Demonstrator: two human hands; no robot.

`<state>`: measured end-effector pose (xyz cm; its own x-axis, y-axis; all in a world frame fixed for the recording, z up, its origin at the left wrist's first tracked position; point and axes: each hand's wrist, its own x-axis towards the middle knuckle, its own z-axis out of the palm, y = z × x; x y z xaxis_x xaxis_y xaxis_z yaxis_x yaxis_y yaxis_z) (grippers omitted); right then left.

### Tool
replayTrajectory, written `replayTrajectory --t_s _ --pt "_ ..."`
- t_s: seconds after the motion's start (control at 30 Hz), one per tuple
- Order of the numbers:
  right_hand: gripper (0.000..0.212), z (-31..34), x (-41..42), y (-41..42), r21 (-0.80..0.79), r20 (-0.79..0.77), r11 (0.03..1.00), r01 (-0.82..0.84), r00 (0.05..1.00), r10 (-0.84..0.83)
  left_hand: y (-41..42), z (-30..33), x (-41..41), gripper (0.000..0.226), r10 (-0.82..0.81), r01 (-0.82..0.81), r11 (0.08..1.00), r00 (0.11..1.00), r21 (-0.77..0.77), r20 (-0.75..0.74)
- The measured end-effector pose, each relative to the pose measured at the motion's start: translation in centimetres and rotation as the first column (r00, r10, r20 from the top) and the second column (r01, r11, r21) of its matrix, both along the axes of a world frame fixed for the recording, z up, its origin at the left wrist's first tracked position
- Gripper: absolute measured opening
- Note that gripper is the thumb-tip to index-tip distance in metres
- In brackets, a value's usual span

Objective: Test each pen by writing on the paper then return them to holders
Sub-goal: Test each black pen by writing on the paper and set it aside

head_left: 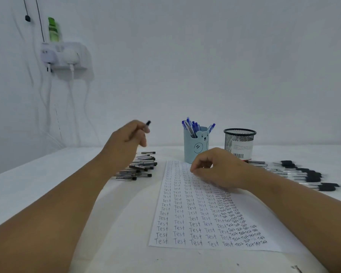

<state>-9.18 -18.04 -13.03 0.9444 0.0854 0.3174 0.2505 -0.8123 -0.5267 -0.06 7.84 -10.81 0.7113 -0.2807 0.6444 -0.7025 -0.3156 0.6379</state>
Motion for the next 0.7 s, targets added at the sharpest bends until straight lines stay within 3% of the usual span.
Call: replayTrajectory --t_s 0.07,0.13,0.2,0.27,0.5,0.6,0.7 --pt "0.008 0.0 0.0 -0.1 0.050 0.008 0.999 0.005 1.000 -0.006 -1.2 0.4 -0.7 0.028 -0.219 0.150 0.907 0.966 -0.393 -0.136" --pt "0.009 0.0 0.0 -0.1 0.079 0.010 0.997 0.005 1.000 -0.006 -1.9 1.0 -1.5 0.033 -0.517 0.171 0.643 0.816 -0.747 -0.258" --pt "0.010 0.0 0.0 -0.1 0.096 0.008 0.995 -0.002 1.000 0.001 -1.9 0.9 -1.7 0.044 -0.686 0.100 0.435 0.680 -0.895 -0.258" --pt "0.011 -0.1 0.0 -0.2 0.104 0.014 0.995 -0.003 1.000 0.002 -1.8 0.6 -1.5 0.047 -0.744 0.024 0.320 0.625 -0.947 -0.236" --pt "0.010 -0.1 -0.1 -0.3 0.139 0.089 0.990 -0.027 0.996 0.014 -3.0 0.6 -2.4 0.019 -0.778 -0.005 0.264 0.590 -0.964 -0.216" --pt "0.008 0.0 -0.5 0.2 0.141 0.176 0.989 -0.038 0.984 0.012 -3.8 0.3 -3.0 0.021 -0.803 0.022 0.281 0.553 -0.960 -0.222" --pt "0.024 0.1 -1.2 0.8 0.110 0.255 0.992 -0.070 0.966 0.039 -4.9 0.2 -3.7 0.032 -0.842 0.060 0.291 0.490 -0.955 -0.226"
